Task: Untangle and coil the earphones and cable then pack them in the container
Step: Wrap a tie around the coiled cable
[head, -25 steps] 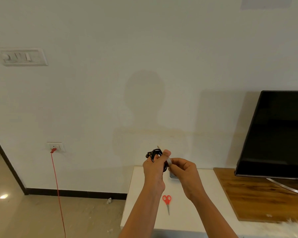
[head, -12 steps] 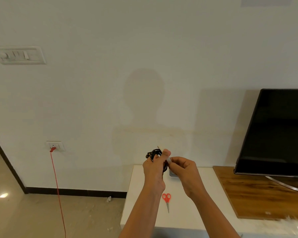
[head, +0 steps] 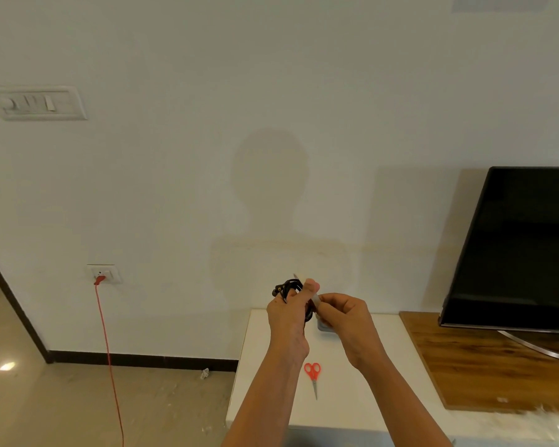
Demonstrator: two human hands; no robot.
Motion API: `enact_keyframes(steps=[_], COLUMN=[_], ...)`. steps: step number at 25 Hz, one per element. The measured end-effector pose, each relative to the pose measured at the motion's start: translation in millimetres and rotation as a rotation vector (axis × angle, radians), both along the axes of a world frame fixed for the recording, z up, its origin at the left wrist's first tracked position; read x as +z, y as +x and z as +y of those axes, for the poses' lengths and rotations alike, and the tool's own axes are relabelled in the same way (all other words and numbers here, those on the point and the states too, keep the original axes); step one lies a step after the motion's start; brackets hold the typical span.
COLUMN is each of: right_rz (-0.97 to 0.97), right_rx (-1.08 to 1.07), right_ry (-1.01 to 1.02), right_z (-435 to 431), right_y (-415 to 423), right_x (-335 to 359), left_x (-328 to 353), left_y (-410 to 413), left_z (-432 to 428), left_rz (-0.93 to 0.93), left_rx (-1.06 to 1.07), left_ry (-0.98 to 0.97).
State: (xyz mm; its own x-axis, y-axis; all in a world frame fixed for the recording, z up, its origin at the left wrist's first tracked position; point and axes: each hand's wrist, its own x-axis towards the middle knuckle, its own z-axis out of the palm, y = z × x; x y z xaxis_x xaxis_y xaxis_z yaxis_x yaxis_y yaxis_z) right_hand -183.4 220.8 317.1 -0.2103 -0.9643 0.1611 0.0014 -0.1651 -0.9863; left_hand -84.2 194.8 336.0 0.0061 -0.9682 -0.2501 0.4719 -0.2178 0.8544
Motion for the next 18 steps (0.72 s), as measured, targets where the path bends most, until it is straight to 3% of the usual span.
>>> enact_keyframes(steps=[5, 10, 13, 18], right_rz=[0.026, 0.082, 0.124, 0.204], right_rx=[0.082, -0.009, -0.090, -0.121], right_ry=[0.045, 0.033, 0.005, -0.037], right_z=[0, 3, 3, 4], right_y=[-8, -16, -14, -8], right_x=[1, -3, -4, -5], left_x=[1, -13, -20, -26], left_y=[7, 23, 25, 23], left_z=[-3, 0, 4, 2], left_rz=[-0.064, -0.424, -0.683, -0.857], left_rx=[-0.035, 0.094, 0.057, 0.063], left_ry=[-0.029, -0.312, -0.488, -0.622])
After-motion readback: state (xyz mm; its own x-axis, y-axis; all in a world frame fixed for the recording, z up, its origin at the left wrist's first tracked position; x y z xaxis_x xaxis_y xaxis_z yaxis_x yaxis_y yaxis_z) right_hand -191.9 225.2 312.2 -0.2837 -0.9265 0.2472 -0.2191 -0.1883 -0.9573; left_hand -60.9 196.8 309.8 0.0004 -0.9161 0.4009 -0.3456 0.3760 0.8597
